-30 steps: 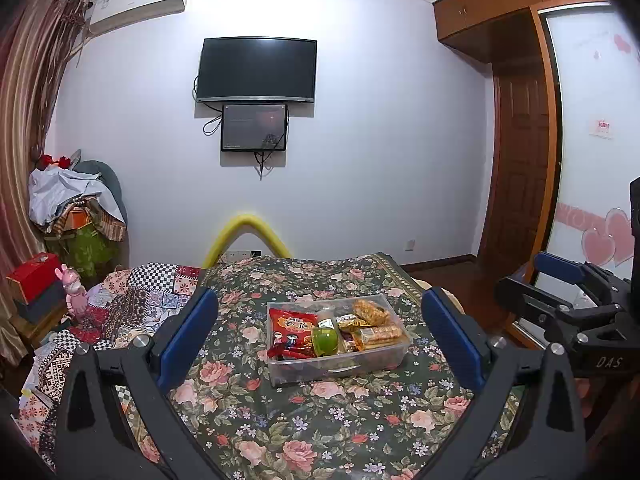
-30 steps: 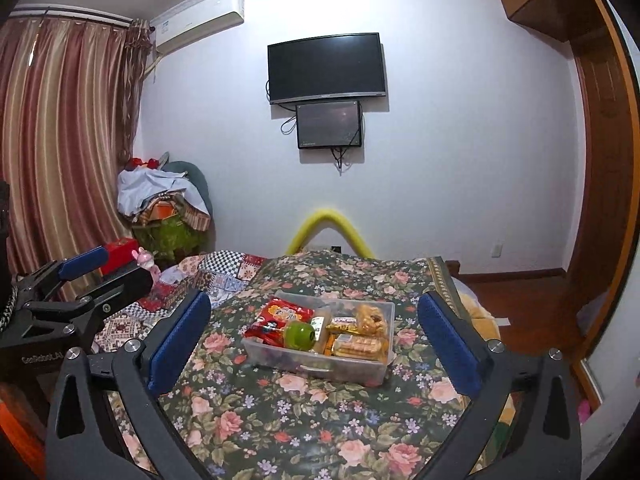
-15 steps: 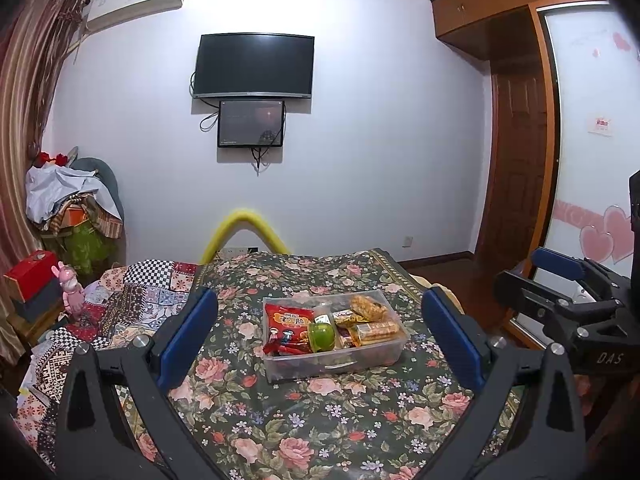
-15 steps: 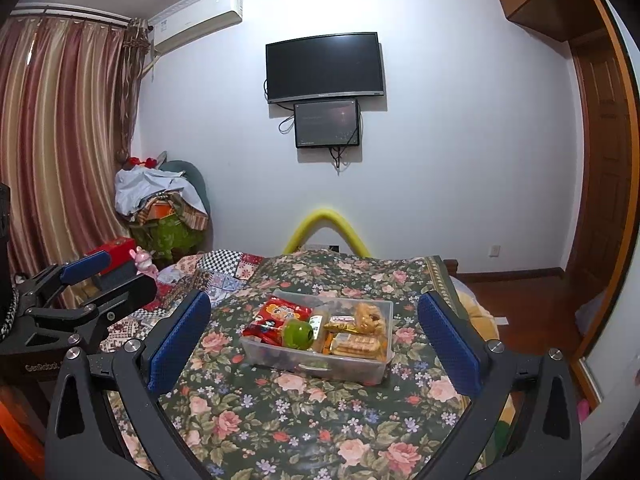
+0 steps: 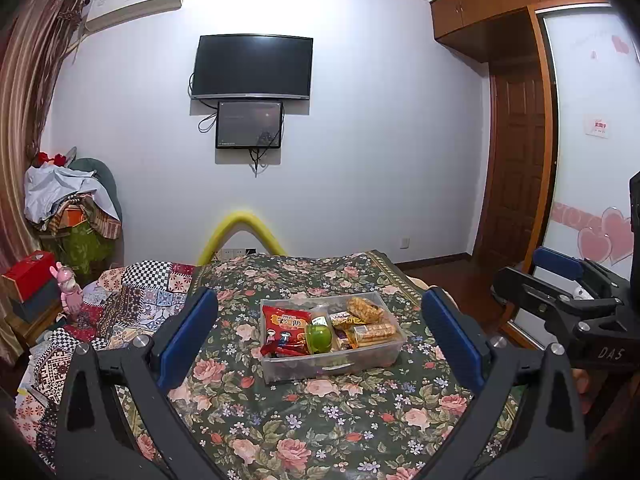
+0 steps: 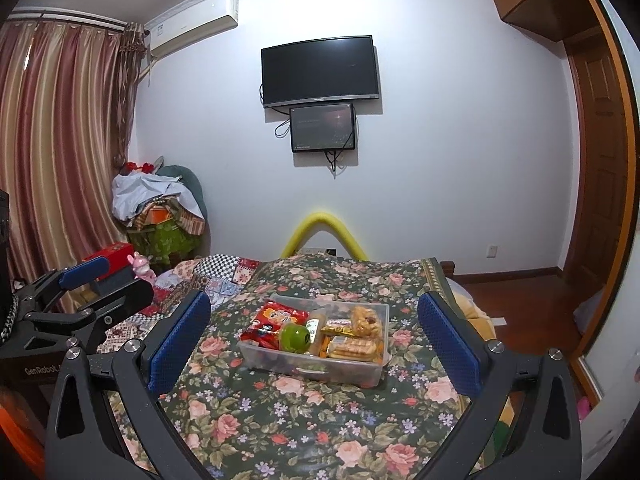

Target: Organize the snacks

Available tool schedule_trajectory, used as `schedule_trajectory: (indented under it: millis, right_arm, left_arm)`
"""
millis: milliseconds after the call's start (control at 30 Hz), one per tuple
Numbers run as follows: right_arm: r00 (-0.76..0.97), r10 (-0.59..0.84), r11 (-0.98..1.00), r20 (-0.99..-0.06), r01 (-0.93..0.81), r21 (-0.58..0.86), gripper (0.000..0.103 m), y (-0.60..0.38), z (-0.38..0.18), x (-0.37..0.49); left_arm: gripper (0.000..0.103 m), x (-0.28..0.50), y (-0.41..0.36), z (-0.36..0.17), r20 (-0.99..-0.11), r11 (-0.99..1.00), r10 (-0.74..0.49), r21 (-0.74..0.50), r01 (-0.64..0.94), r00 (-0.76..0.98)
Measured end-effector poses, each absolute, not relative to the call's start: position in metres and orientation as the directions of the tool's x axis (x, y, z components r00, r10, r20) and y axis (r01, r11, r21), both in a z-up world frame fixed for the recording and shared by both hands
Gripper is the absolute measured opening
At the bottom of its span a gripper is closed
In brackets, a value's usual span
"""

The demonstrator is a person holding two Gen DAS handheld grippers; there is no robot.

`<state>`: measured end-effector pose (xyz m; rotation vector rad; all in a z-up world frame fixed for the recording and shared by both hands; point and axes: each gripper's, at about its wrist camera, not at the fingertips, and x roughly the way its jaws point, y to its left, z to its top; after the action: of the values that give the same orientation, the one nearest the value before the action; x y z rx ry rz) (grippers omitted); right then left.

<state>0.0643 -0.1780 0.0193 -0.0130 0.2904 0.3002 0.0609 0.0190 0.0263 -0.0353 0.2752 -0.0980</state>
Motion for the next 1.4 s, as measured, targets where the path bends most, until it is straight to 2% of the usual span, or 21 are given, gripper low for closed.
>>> schedule_trajectory:
  millis: [1400]
  right_arm:
    - [0.913,0.283,0.958,-0.294,-0.286,0.034,0.103,-0.1767,0.0206,0.065]
  left_arm:
    - [0.103,0.0601,0.0135,0.0243,-0.267,0.991,-0.135,-0.043,0.128,0.954]
